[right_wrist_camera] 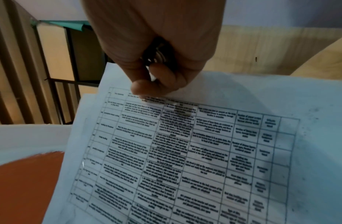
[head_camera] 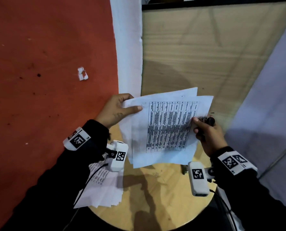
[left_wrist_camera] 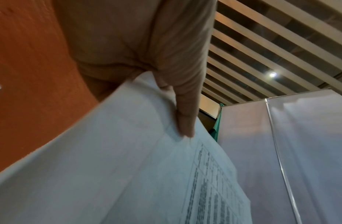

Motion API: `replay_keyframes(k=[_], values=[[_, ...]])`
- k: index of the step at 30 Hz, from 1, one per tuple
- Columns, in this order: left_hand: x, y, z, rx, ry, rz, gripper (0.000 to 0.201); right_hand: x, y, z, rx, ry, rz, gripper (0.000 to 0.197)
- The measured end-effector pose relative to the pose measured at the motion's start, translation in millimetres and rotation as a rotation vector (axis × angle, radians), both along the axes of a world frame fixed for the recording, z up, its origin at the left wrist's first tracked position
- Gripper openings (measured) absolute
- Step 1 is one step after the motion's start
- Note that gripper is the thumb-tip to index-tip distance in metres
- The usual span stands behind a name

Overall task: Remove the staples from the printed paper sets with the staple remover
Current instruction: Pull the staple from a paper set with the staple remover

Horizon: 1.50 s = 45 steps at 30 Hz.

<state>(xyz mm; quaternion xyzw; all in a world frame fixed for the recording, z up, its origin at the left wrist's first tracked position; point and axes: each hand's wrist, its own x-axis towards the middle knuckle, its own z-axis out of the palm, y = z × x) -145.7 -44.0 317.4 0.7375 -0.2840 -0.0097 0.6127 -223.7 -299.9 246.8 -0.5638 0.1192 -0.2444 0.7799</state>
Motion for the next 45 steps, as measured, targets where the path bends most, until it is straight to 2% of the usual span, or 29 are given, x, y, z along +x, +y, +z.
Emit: replay_keyframes(k=[2,4,7,9,10,12,14,15,17,19,20,22,28,30,32,34,35,36,38,40,41,43,45], values=[[0.0,-1.5,2.4,0.003,-0.004,-0.005,0.006,0.3,2.0,3.4,-0.049,0.001,-0.049,0.026],[-0.4,-2.2,4.1,0.020,-0.012,0.006,0.017,1.2,3.5,5.8,-0.078,-0.028,-0.131,0.025],[1.1,-0.7,4.1,0.052,-0.018,0.014,0.026,-0.8,5.0,13.1,-0.087,-0.174,-0.350,0.024],[1.6,1.5,6.5,0.077,-0.028,0.006,0.030,-4.1,8.8,24.1,-0.180,-0.263,-0.393,0.024],[0.7,2.5,8.5,0.095,-0.035,-0.010,0.036,-5.2,12.5,30.4,-0.265,-0.297,-0.377,0.023],[0.8,4.3,12.2,0.132,-0.037,-0.044,0.040,-7.6,22.3,47.0,-0.562,-0.348,-0.362,0.020],[-2.1,3.4,15.3,0.151,-0.047,-0.057,0.038,-8.5,35.3,63.1,-0.896,-0.402,-0.304,0.029],[-2.0,2.7,15.9,0.159,-0.058,-0.055,0.042,-8.0,43.3,71.4,-1.028,-0.410,-0.213,0.033],[-3.0,2.1,17.7,0.168,-0.091,-0.062,0.055,-1.1,58.4,83.4,-1.253,-0.290,-0.037,0.046],[-4.6,2.4,19.6,0.188,-0.116,-0.065,0.073,6.7,68.5,87.9,-1.430,-0.101,0.014,0.051],[-4.7,3.1,19.6,0.193,-0.129,-0.061,0.080,9.1,71.3,88.0,-1.481,-0.051,0.002,0.047],[-4.5,4.3,18.8,0.187,-0.155,-0.054,0.083,10.7,74.4,88.4,-1.489,-0.044,-0.045,0.034],[-6.3,-1.3,21.9,0.188,-0.174,-0.038,0.045,12.2,79.6,82.9,-1.416,-0.140,-0.070,0.028],[-5.0,-3.1,22.1,0.166,-0.144,-0.029,0.027,13.0,76.2,81.1,-1.265,-0.198,-0.052,0.030],[-5.7,-4.9,21.7,0.144,-0.120,-0.025,0.012,9.1,73.4,83.6,-0.979,-0.355,-0.113,0.031],[-5.5,-5.7,20.4,0.126,-0.100,-0.011,0.016,2.0,71.4,86.6,-0.757,-0.471,-0.236,0.026],[-5.1,-5.7,19.8,0.116,-0.090,-0.008,0.022,-3.0,72.6,85.8,-0.702,-0.460,-0.236,0.024],[-4.5,-6.2,19.6,0.108,-0.081,-0.009,0.030,-8.7,75.8,82.8,-0.656,-0.404,-0.165,0.025],[-4.0,-7.0,19.8,0.098,-0.068,-0.025,0.035,-18.9,84.9,68.4,-0.588,-0.215,0.113,0.031],[-3.9,-6.0,20.4,0.111,-0.049,-0.036,0.028,-24.9,88.9,53.3,-0.596,0.005,0.364,0.030],[-3.1,-5.2,20.8,0.118,-0.037,-0.039,0.023,-25.7,87.7,49.1,-0.617,0.053,0.403,0.029],[-3.2,-4.9,21.2,0.134,-0.025,-0.049,0.021,-23.5,82.3,50.0,-0.796,-0.003,0.305,0.037],[-4.0,-7.2,21.5,0.146,-0.030,-0.052,0.023,-20.3,78.3,58.9,-1.140,-0.124,0.076,0.049]])
